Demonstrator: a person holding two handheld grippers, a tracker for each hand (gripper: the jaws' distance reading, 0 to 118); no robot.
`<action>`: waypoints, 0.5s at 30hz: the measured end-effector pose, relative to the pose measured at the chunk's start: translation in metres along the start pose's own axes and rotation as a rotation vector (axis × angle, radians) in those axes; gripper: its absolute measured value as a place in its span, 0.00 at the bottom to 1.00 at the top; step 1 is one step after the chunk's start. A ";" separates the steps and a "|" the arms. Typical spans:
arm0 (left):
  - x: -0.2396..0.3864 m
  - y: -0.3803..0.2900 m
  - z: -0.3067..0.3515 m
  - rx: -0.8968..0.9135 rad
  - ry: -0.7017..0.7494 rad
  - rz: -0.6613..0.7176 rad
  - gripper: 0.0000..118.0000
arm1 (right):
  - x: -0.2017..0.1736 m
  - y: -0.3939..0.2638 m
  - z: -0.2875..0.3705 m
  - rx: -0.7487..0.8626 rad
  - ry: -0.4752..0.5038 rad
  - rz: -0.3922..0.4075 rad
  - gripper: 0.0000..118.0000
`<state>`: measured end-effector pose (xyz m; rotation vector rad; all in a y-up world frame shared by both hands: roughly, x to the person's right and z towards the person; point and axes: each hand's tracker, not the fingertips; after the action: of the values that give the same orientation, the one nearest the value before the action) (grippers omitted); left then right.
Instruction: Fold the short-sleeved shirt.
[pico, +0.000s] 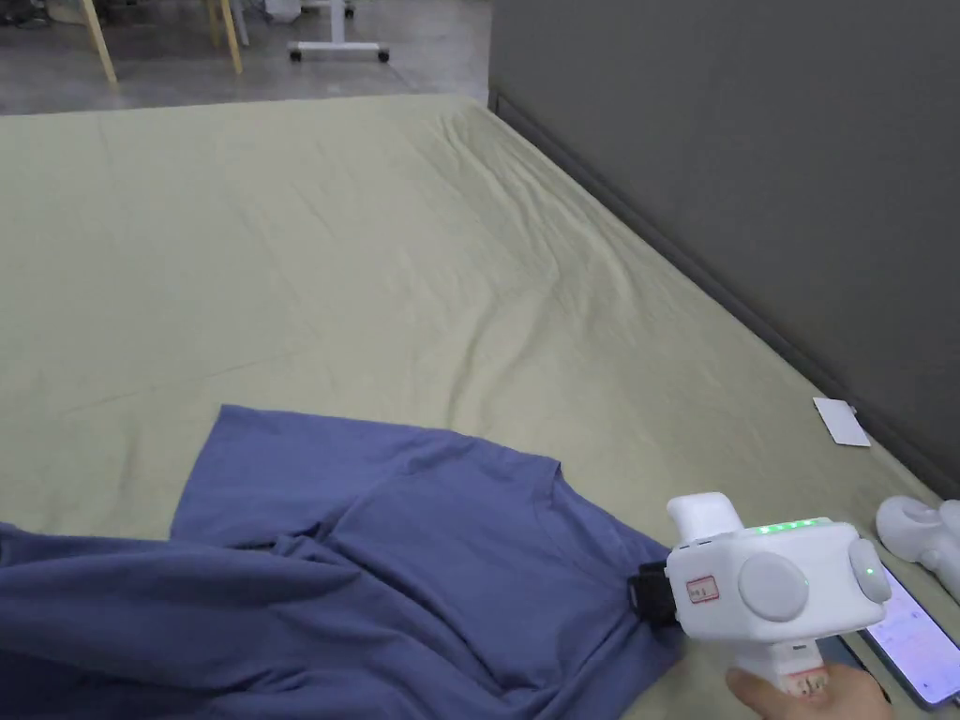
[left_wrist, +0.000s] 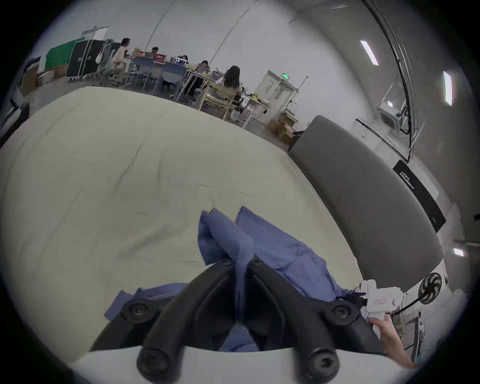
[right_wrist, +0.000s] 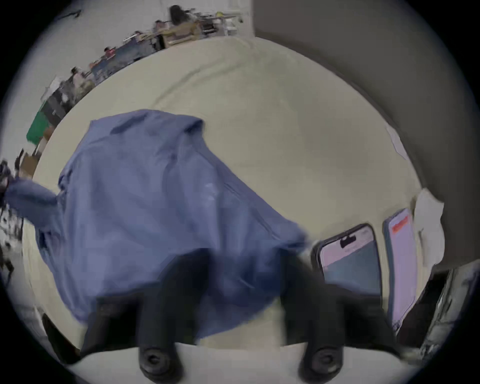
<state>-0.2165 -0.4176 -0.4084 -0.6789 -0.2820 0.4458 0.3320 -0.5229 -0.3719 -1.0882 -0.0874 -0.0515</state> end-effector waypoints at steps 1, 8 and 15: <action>0.001 0.000 0.002 0.009 -0.006 0.004 0.01 | 0.000 0.001 0.003 0.011 0.089 -0.033 0.04; 0.014 0.035 0.058 0.155 -0.094 -0.007 0.01 | -0.023 0.017 0.076 0.267 0.168 -0.047 0.04; 0.050 0.140 0.170 0.347 -0.157 -0.112 0.01 | -0.056 0.099 0.228 0.661 0.341 -0.015 0.04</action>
<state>-0.2819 -0.2055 -0.3680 -0.2876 -0.3782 0.4279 0.2740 -0.2749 -0.3596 -0.4079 0.1853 -0.2058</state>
